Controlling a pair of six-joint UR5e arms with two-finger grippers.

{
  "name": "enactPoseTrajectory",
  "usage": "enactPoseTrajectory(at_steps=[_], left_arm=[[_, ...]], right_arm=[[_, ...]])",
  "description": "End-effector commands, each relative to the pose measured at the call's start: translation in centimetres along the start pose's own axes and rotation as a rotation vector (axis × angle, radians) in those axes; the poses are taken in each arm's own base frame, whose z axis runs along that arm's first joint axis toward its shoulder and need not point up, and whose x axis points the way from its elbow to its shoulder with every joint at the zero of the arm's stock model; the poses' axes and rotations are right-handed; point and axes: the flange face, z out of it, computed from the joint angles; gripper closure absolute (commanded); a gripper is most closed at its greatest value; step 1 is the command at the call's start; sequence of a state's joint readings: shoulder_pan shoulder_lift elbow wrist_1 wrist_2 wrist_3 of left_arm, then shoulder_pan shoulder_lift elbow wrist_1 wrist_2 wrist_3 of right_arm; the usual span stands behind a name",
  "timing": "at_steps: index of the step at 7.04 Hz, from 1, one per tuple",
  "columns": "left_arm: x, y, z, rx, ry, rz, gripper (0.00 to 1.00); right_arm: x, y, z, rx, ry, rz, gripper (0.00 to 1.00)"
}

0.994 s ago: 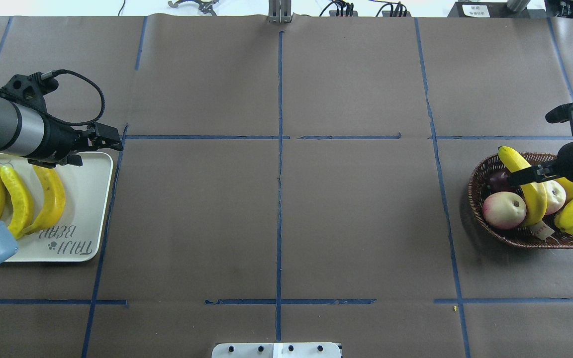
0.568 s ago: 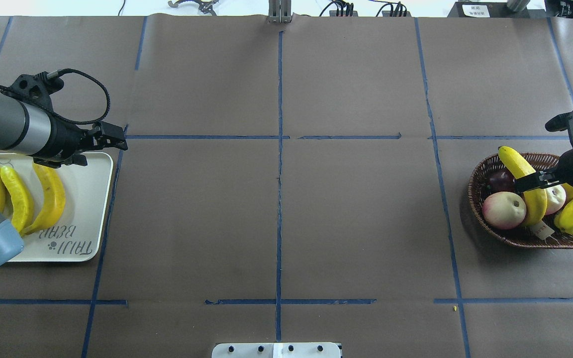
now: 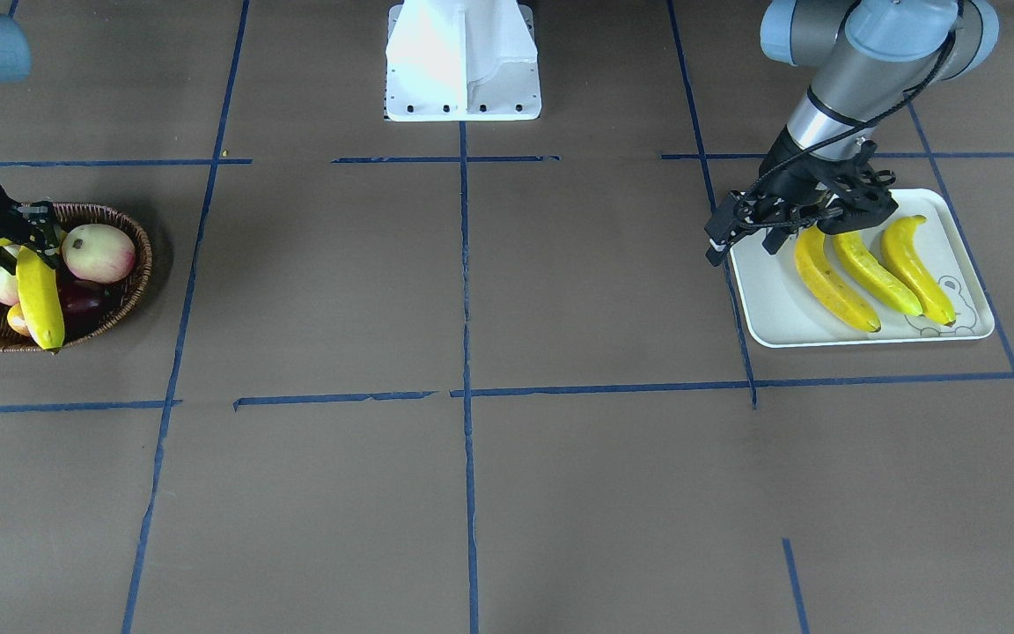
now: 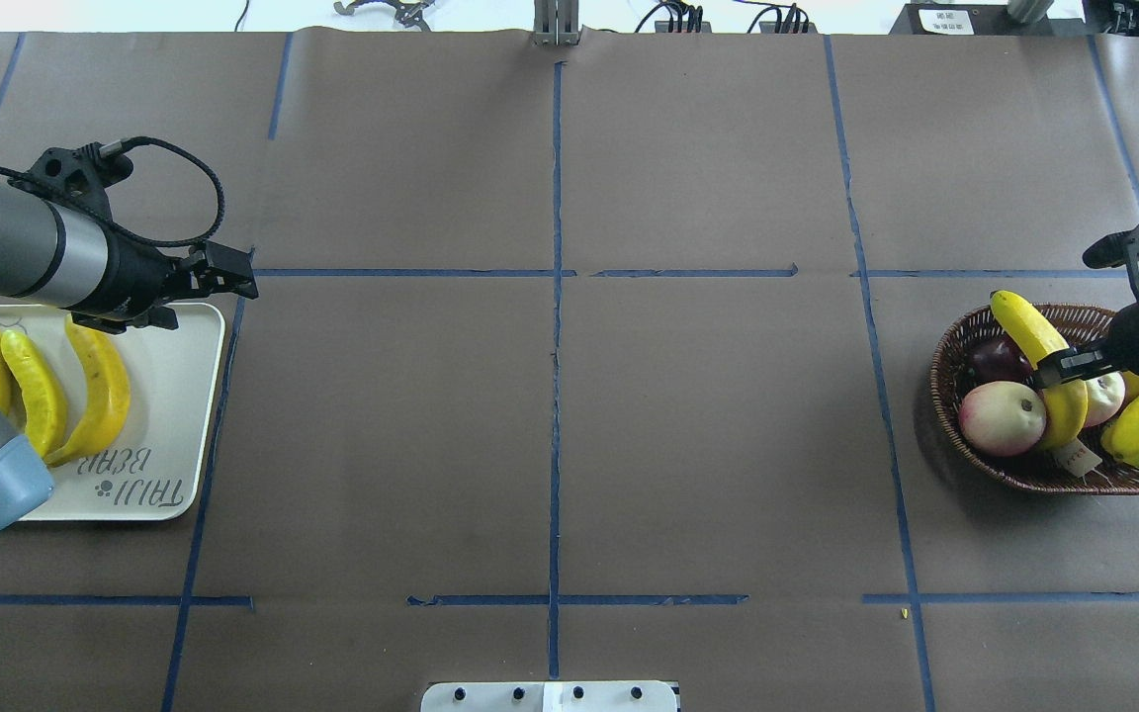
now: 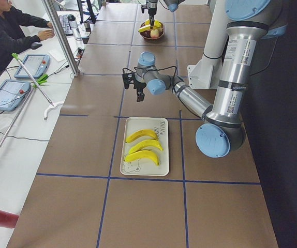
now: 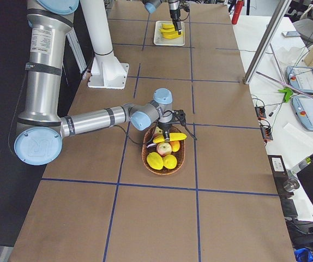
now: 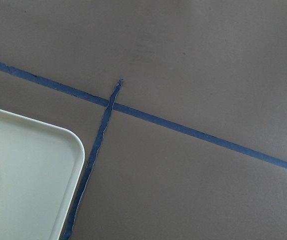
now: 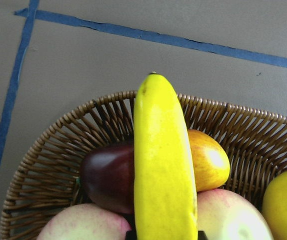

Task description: Transfer all bananas from basket to plate

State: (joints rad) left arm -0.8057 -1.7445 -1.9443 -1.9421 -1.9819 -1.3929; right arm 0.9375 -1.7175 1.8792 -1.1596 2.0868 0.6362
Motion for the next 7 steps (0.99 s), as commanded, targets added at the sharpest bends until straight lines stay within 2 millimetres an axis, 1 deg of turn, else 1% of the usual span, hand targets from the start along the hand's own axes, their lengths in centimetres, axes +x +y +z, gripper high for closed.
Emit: enactPoseTrajectory(at_steps=[1, 2, 3, 4, 5, 6, 7], left_arm=[[0.1, -0.2, 0.4, 0.0, 0.0, 0.0, 0.01], [0.7, -0.1, 1.8, -0.01, -0.007, 0.006, 0.01], [1.1, -0.2, 2.2, -0.011, -0.008, 0.007, 0.01], [1.3, -0.1, 2.2, -0.012, -0.005, 0.009, 0.01], [1.8, -0.2, 2.1, -0.011, 0.001, 0.011, 0.01], [2.3, -0.2, 2.0, -0.009, 0.011, 0.014, 0.01], [3.3, -0.2, 1.6, -0.006, 0.027, 0.018, 0.0]], right_arm=[[-0.9, 0.2, -1.8, 0.014, -0.029, -0.011, 1.0], [0.6, 0.6, -4.9, 0.037, -0.051, 0.03, 1.0], [1.0, 0.4, -9.0, 0.085, -0.101, 0.052, 1.0], [1.9, -0.1, -13.0, 0.113, -0.198, 0.082, 1.0], [1.7, -0.6, -15.5, 0.102, -0.317, 0.093, 1.0], [-0.6, -3.2, -17.1, 0.12, -0.361, 0.137, 1.0], [-4.6, -6.6, -18.2, 0.119, -0.409, 0.212, 0.99]])
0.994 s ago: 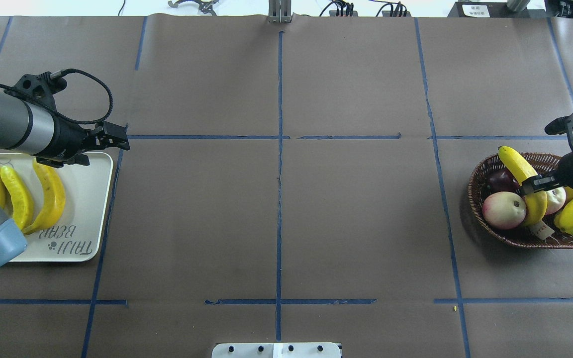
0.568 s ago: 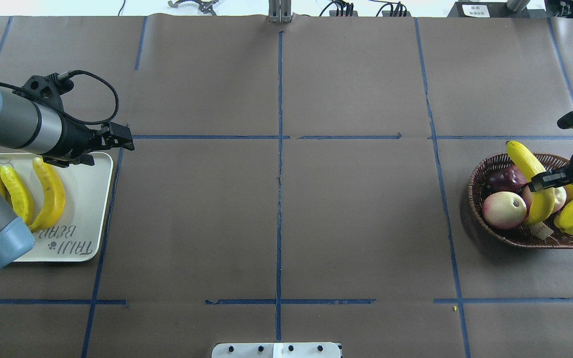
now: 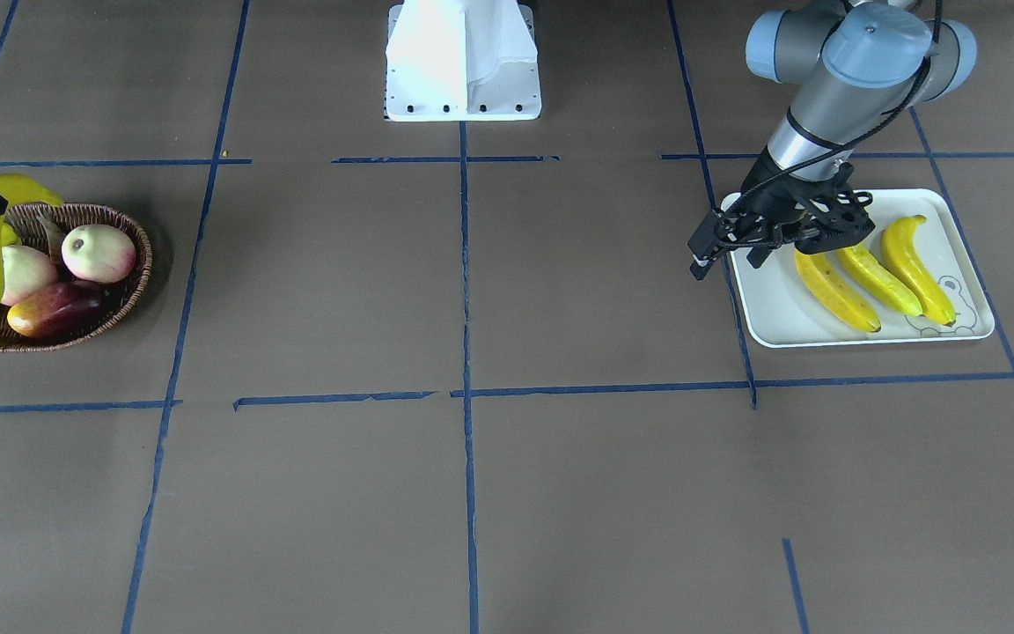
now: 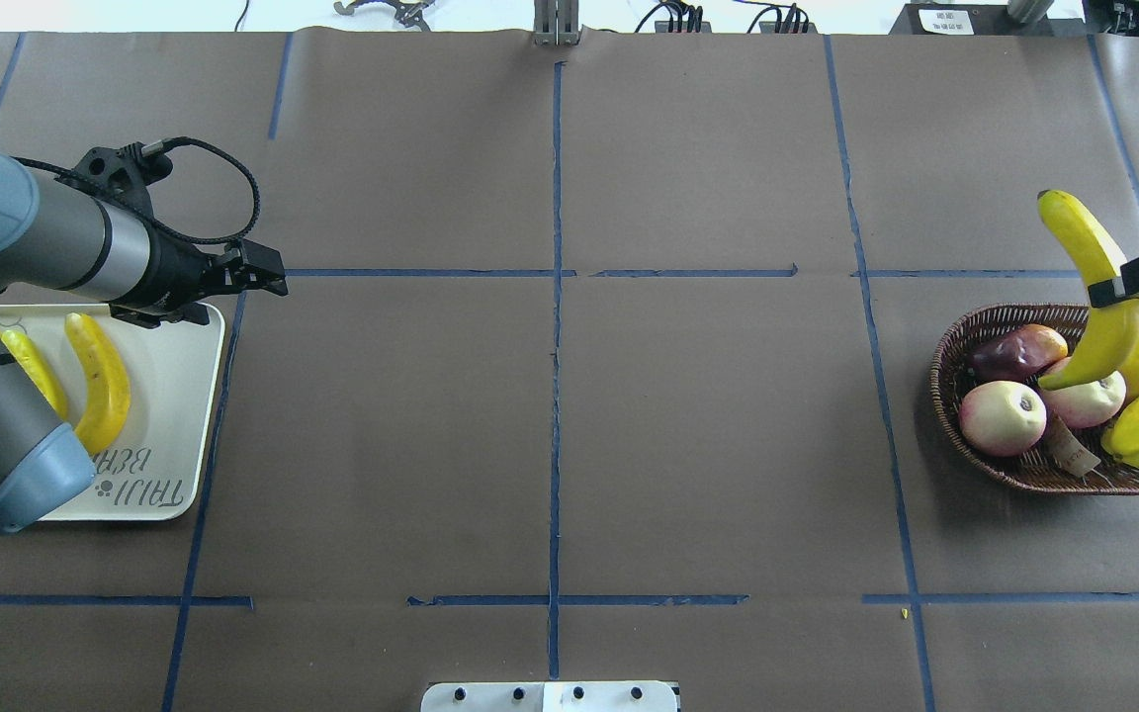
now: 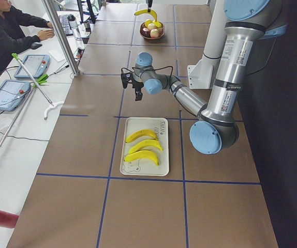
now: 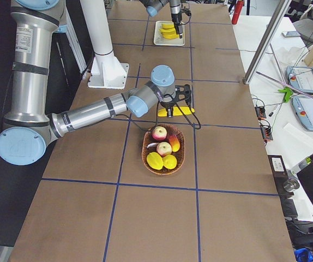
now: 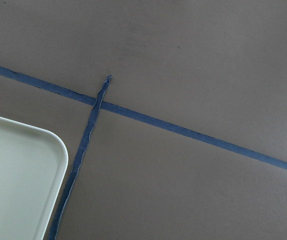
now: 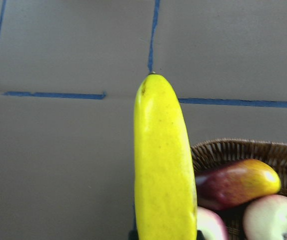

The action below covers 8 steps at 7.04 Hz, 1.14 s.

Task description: Transfer all bananas from basket to plate

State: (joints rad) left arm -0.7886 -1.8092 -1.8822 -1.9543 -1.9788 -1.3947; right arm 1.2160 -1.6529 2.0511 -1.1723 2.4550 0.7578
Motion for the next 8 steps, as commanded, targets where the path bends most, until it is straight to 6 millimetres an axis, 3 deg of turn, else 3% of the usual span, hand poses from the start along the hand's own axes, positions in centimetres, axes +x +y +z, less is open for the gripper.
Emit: enactPoseTrajectory(at_steps=[1, 2, 3, 4, 6, 7, 8], left_arm=[[2.6, 0.0, -0.8, 0.004, 0.044, -0.018, 0.01], [6.0, 1.2, -1.4, -0.011, 0.102, -0.047, 0.01], [8.4, 1.6, -2.6, -0.013, 0.181, -0.089, 0.01], [10.5, 3.3, -2.7, -0.041, 0.275, -0.105, 0.01], [13.7, 3.3, -3.7, -0.055, 0.401, -0.13, 0.01], [16.3, 4.8, -4.0, -0.083, 0.439, -0.114, 0.01], [18.6, 6.8, -3.7, -0.118, 0.461, -0.089, 0.01]], right_arm=[[-10.9, -3.9, 2.1, -0.01, -0.112, 0.111, 0.98], [-16.2, -3.3, 4.6, 0.044, -0.128, 0.164, 0.98], [-21.3, -1.3, 8.1, 0.086, -0.192, 0.21, 0.98], [-24.5, 1.7, 11.6, 0.125, -0.222, 0.201, 0.98], [-29.6, 6.0, 15.1, 0.13, -0.27, 0.139, 0.98], [-31.8, 7.3, 15.9, 0.122, -0.296, 0.114, 0.98], [-32.7, 8.2, 16.3, 0.111, -0.305, 0.101, 0.98]])
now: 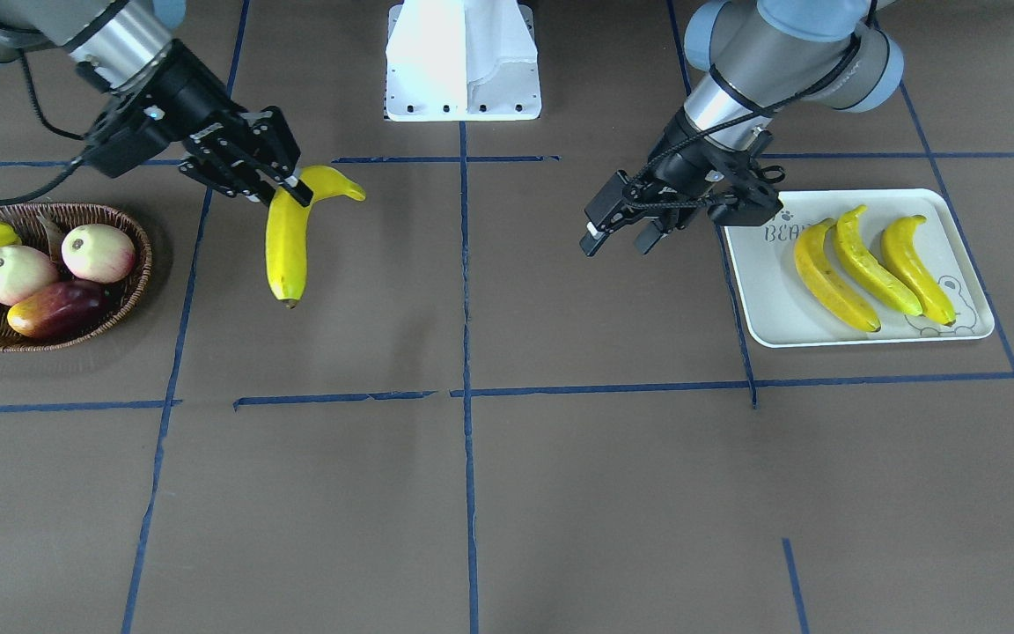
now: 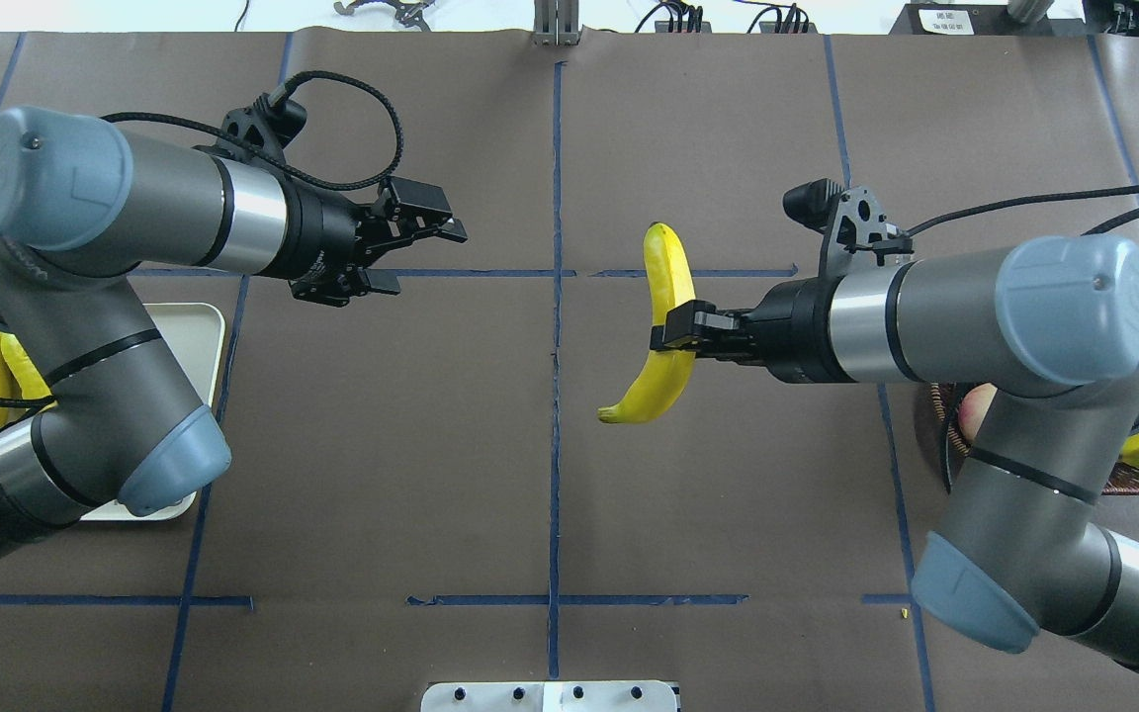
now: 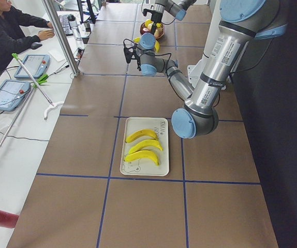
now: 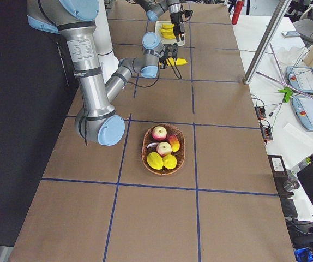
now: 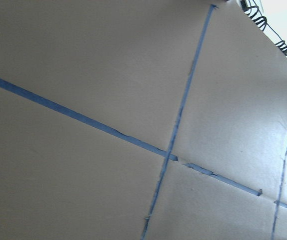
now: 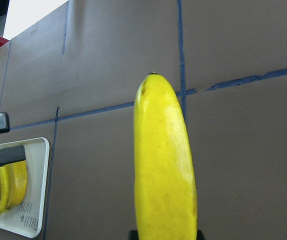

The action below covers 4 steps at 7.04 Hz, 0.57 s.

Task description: Transfer all bananas from basket to plate

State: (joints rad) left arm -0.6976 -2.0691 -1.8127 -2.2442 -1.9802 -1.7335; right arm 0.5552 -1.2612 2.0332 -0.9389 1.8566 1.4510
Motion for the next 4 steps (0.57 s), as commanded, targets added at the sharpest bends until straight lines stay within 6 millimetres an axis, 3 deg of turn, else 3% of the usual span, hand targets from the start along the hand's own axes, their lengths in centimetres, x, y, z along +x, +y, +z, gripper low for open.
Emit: enactPoseTrajectory(at_steps=[1, 2, 4], left_arm=[[4.3, 3.7, 2.4, -0.071, 0.066, 0.033, 0.01], [5.0, 5.6, 3.5, -0.107, 0.086, 0.047, 0.01], [6.6, 5.8, 6.0, -0.116, 0.094, 0.051, 0.01]], right_arm=[[-1.4, 2.4, 1.5, -0.018, -0.019, -0.021, 0.98], [-2.0, 3.2, 2.0, -0.006, -0.024, -0.025, 0.98], [-2.7, 3.9, 2.3, 0.0, -0.037, -0.031, 0.98]])
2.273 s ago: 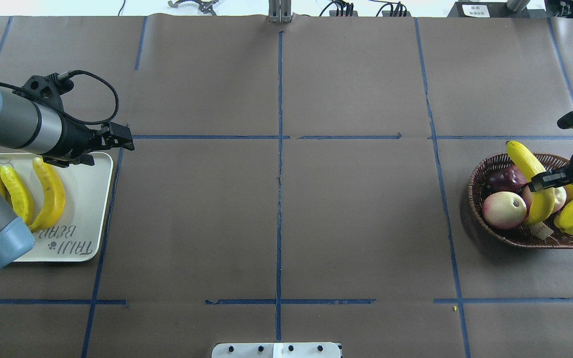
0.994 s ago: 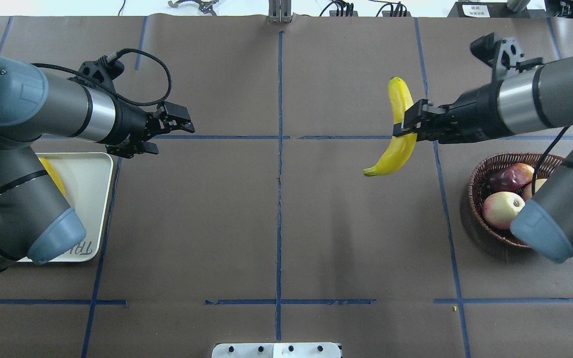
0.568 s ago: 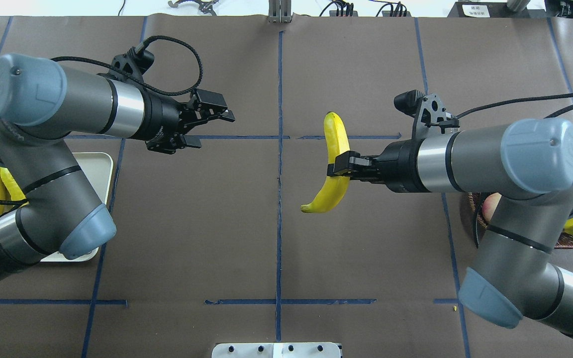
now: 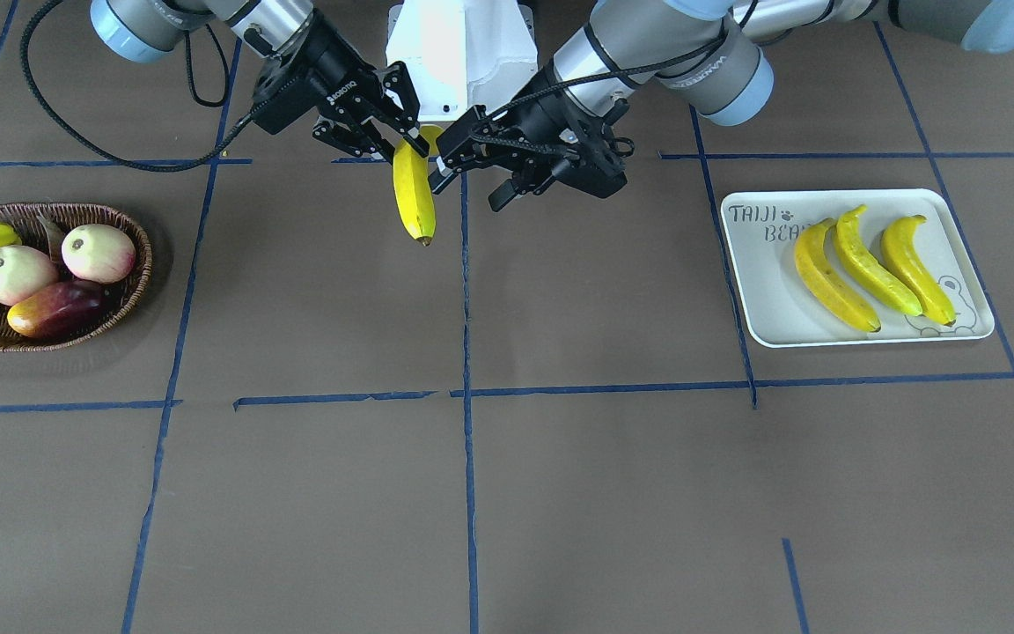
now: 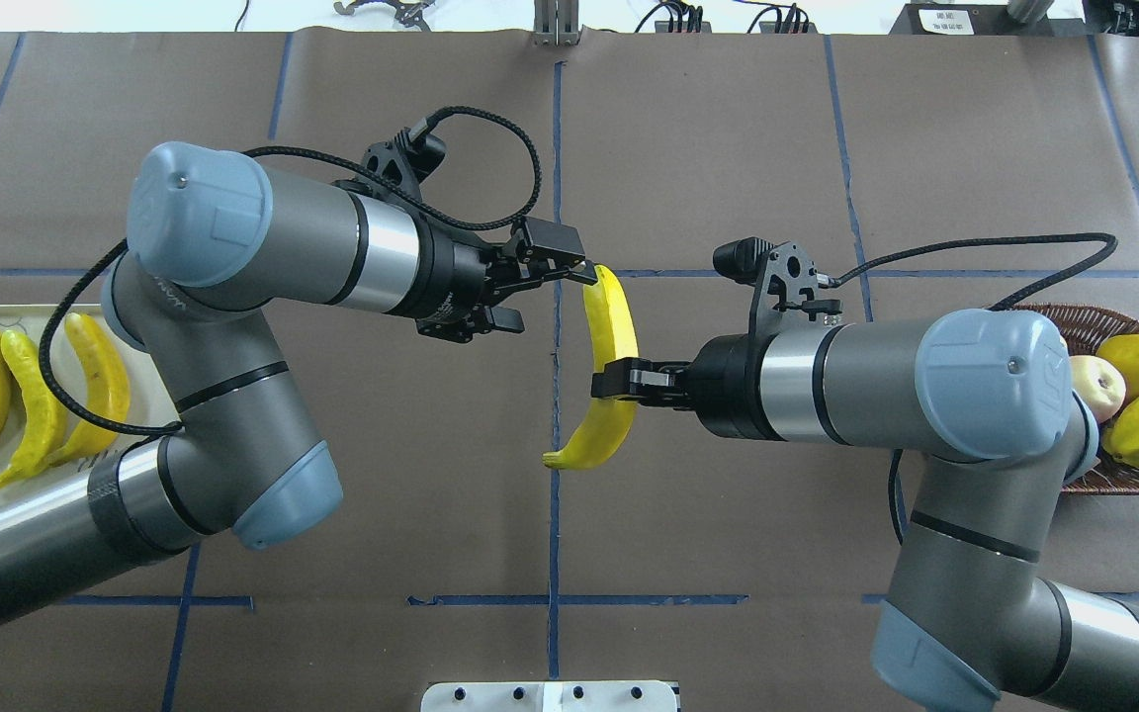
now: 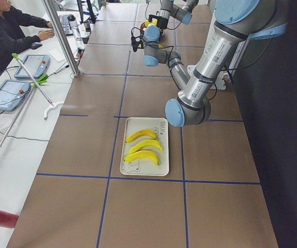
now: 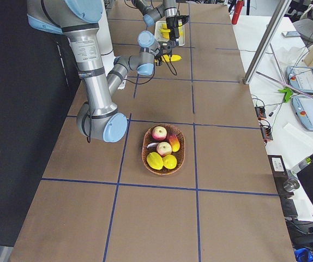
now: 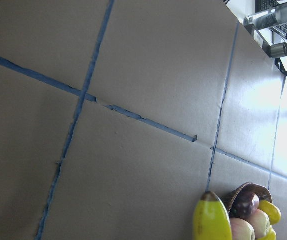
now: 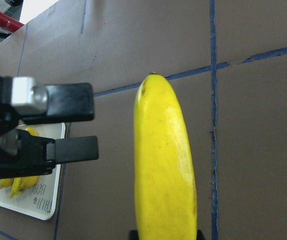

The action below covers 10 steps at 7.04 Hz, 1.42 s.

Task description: Transfer all bananas from basket to plate

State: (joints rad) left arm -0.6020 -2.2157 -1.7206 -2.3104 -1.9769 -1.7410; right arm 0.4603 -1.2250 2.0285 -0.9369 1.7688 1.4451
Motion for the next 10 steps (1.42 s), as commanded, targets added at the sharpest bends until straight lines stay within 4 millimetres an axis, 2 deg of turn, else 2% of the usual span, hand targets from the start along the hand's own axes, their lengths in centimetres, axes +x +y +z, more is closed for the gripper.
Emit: enactPoseTrajectory(at_steps=[1, 2, 4, 5, 6, 7, 8, 9, 10], left_arm=[[0.3, -0.1, 2.2, -0.012, 0.009, 0.003, 0.01], [0.1, 1.2, 3.1, -0.035, 0.008, 0.007, 0.01], [0.0, 1.8, 3.5, -0.046, 0.006, 0.007, 0.01], [0.1, 2.0, 3.5, -0.05, 0.013, 0.01, 0.32], [0.1, 2.1, 3.3, -0.055, 0.031, 0.018, 0.98], [0.3, 2.3, 3.2, -0.056, 0.037, 0.02, 1.0], [0.2, 2.2, 3.3, -0.055, 0.036, 0.02, 1.0], [0.3, 2.2, 3.2, -0.054, 0.037, 0.019, 1.0], [0.2, 2.0, 3.1, -0.051, 0.036, 0.018, 1.0]], right_arm=[[-0.4, 0.5, 0.1, 0.001, -0.007, -0.002, 0.98], [-0.4, 0.5, 0.1, 0.001, -0.009, -0.003, 0.98], [-0.5, 0.5, -0.1, 0.002, -0.016, -0.005, 0.98], [-0.5, 0.5, -0.1, 0.002, -0.016, -0.005, 0.98], [-0.5, 0.5, -0.1, 0.001, -0.016, -0.005, 0.98], [-0.5, 0.5, 0.0, 0.0, -0.015, -0.005, 0.98], [-0.6, 0.5, -0.1, 0.004, -0.017, 0.009, 0.88], [-1.3, 0.4, -0.4, 0.008, -0.032, 0.008, 0.01], [-1.6, 0.2, -1.0, 0.017, -0.042, 0.008, 0.0]])
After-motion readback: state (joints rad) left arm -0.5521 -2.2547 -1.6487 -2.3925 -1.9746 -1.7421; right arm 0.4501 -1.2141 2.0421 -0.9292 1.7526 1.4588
